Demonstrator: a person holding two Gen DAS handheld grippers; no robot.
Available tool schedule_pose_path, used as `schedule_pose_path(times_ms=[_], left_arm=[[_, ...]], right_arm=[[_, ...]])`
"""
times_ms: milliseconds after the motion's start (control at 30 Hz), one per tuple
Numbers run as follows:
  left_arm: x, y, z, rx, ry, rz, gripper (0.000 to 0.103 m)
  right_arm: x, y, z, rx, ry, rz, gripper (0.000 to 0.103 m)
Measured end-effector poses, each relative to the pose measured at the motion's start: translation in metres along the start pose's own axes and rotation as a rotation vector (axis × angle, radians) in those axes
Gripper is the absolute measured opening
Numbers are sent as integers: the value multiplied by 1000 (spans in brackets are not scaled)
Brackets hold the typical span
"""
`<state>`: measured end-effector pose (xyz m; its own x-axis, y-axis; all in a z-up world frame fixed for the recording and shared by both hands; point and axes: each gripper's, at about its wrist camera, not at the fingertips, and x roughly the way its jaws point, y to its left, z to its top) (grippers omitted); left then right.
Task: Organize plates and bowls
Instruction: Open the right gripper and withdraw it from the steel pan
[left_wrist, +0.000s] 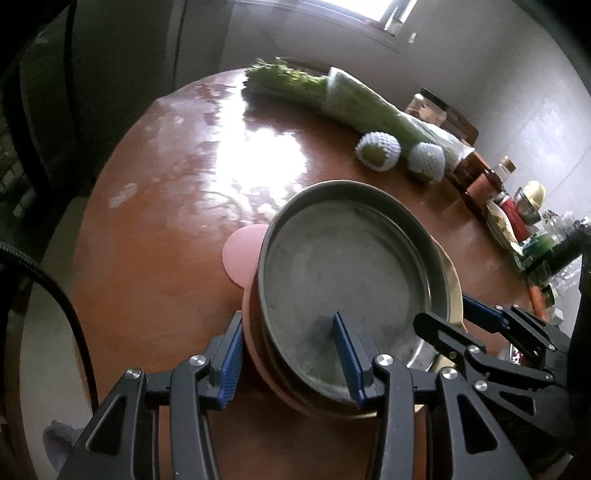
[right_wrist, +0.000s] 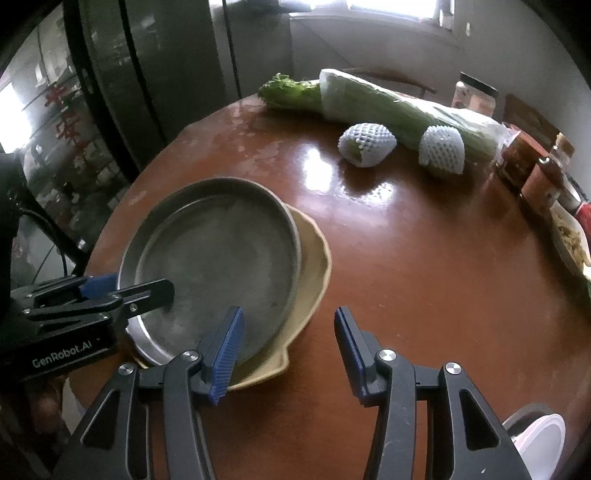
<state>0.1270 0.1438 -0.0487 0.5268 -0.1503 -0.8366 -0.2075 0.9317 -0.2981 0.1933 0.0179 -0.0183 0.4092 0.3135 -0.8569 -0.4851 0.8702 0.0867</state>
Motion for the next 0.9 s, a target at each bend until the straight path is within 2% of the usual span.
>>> schedule_pose_path(times_ms=[500,900], left_arm=[[23,-45,11,81,25,-20,46],[30,-63,15,109,35,-26,46]], right_arm=[[-5,-42,-11,85,11,-38,52],[-6,-59,-12,106,20,-64,52]])
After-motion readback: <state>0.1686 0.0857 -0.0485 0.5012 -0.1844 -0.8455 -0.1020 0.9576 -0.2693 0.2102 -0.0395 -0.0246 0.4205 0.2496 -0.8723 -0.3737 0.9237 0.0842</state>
